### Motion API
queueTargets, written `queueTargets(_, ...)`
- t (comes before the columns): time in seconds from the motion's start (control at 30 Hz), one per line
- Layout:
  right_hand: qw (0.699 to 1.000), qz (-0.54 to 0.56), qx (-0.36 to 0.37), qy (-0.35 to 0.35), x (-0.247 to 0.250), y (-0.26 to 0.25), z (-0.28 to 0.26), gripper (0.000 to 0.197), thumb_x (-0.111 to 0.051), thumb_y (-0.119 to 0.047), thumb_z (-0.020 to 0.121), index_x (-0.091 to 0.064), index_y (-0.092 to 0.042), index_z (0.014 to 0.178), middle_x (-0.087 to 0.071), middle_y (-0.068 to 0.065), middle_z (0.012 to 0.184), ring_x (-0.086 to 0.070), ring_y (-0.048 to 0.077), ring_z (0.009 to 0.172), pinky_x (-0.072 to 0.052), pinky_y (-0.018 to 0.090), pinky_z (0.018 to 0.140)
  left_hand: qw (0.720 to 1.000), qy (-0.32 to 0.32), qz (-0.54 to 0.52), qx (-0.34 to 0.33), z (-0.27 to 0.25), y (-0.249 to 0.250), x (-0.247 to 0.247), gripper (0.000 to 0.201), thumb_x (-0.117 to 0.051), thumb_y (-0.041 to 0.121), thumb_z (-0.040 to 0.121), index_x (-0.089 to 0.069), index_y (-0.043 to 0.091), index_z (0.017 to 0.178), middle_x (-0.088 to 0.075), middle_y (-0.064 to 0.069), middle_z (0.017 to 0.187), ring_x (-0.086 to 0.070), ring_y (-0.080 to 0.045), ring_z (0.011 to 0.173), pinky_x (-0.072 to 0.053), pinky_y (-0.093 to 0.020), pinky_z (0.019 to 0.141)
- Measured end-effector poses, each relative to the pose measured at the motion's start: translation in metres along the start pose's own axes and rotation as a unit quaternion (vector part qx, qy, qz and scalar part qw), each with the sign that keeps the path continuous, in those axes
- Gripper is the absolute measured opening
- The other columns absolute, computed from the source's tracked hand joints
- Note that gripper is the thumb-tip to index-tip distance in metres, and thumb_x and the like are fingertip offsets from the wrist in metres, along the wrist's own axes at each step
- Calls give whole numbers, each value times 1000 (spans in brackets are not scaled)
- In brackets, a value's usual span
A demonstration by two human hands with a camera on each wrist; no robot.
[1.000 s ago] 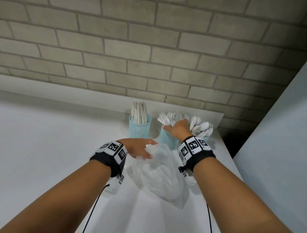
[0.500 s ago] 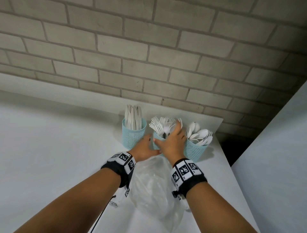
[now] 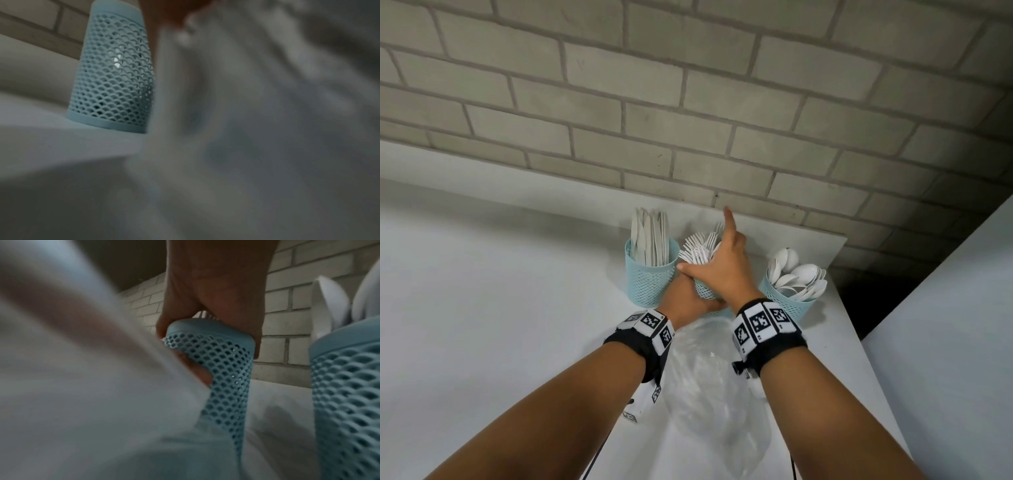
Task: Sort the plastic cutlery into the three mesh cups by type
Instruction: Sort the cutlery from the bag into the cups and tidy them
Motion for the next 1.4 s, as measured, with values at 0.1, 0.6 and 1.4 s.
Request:
queueTargets(0.1,999,44,7,31,8,6,-3,71,-79,-31,66,-44,-31,129,-40,3,121,-56,16,95,-54,37,85,1000,12,-8,-4,0,0,1,95,-86,26,57,-30,17,133,-46,-3,131,-48,-17,120,-41,-35,104)
queueTargets(0.6,992,116,-21,-37,19,21,1,135,-88,-27,59,13,-33,147,-4,7,158,-11,24,145,-19,45,117,1000,-11,-14,-4,2,-2,0,96,-87,25,60,-26,16,134,-45,2,124,-47,-14,115,-40,-26,97)
queueTargets(1.4,989,-5,54,-138,0,-10,19,62,-79,-37,70,-54,-28,126,-49,4,128,-52,22,115,-44,26,87,999,-10,-33,-11,-1,2,0,93,-85,27,57,-27,27,131,-48,4,125,-51,-13,115,-44,-27,96)
Point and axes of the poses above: each hand's wrist, its own z-axis towards the middle knuckle, its own x-axis out of the back of the hand, y = z × x, the point moved 9 cm from there along z, towards the middle knuckle
